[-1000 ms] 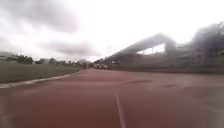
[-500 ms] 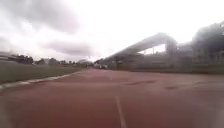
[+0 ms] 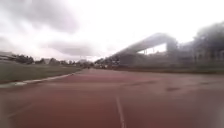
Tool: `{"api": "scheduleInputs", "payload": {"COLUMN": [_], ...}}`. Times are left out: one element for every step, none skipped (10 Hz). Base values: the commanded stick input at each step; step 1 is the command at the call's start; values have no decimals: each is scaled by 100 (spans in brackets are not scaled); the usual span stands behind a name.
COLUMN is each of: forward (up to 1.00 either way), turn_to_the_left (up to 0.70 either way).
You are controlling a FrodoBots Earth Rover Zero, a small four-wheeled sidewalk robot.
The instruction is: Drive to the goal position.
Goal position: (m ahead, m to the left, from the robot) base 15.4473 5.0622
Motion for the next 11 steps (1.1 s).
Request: {"api": "scheduleInputs", "payload": {"forward": [50,50,50,50,50,50,50,50,50,50,50], "turn_to_the_left": [2,2,2,2,2,51,52,24,2,2,2]}}
